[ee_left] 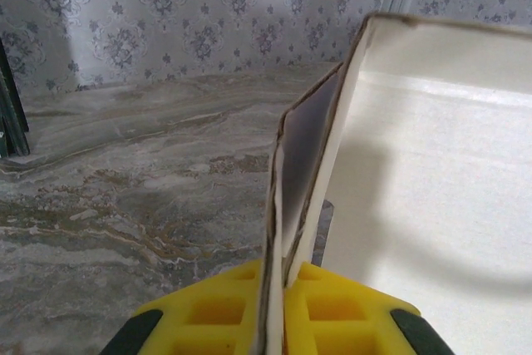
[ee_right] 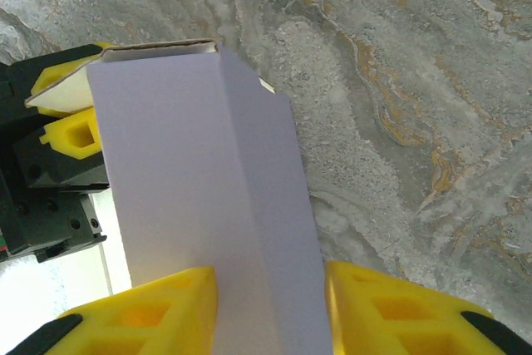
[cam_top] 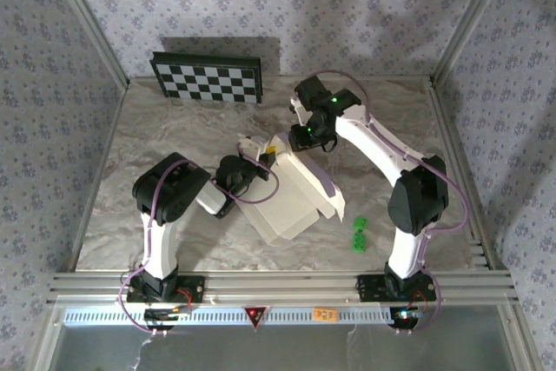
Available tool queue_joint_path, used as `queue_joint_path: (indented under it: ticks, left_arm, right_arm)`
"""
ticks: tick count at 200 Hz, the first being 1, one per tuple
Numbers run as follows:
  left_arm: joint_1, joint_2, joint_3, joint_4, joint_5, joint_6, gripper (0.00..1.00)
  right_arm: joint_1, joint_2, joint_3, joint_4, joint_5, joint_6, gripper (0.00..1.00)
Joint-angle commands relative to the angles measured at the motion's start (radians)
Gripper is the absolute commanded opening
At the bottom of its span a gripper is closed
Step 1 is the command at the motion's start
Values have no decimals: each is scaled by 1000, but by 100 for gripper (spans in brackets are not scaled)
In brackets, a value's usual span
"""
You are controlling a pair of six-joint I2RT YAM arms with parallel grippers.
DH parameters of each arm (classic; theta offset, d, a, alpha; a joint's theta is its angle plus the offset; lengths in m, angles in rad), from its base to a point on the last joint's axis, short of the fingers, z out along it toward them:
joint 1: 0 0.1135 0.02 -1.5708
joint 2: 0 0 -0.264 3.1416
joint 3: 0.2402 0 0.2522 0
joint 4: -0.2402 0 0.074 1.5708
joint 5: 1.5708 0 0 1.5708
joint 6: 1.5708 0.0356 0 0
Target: Fold the paper box
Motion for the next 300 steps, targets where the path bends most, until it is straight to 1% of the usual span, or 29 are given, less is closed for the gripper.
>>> queue_joint_path:
  ticks: [1,64,102,120,156,185,201,228,255,273,283,300]
  left_arm:
    - [-8,36,-22,-67,31,5,13]
    - [-7,8,-24,-65,42,7,17]
    - [-7,-54,-27,-98,72,18,24]
    - [-4,-97,-29,-130,74,35,28]
    - [14,-191,-43,-193,120,60,33]
    - [62,-267,-82,-195,246,53,45]
    - [88,-320,-98,-232,302,69,48]
    - [133,-411,-103,-341,361,105,49]
    - [187,-456,-112,-359,384,94,50]
    - [220,-460,-102,-392,391,104,50]
    - [241,-449,-80,-442,399,112,50]
    - [278,-405,-43,-477,462,114,50]
  right_arm:
    - [10,31,-23,-27,-4,-24,39]
    - [15,29,-74,21,-28,-12,35]
    - [15,28,-88,38,-42,-3,33]
    - [14,23,-94,39,-46,-3,32]
    - [13,15,-101,41,-48,-2,32]
    - [10,11,-102,40,-54,-3,32]
    - [8,10,-103,39,-58,-5,32]
    - [5,7,-105,41,-66,-5,32]
    - [4,11,-107,45,-72,-7,32]
    - [2,11,-107,52,-77,-8,32]
    - [2,12,-108,51,-81,-11,32]
    - [1,18,-105,51,-90,-16,32]
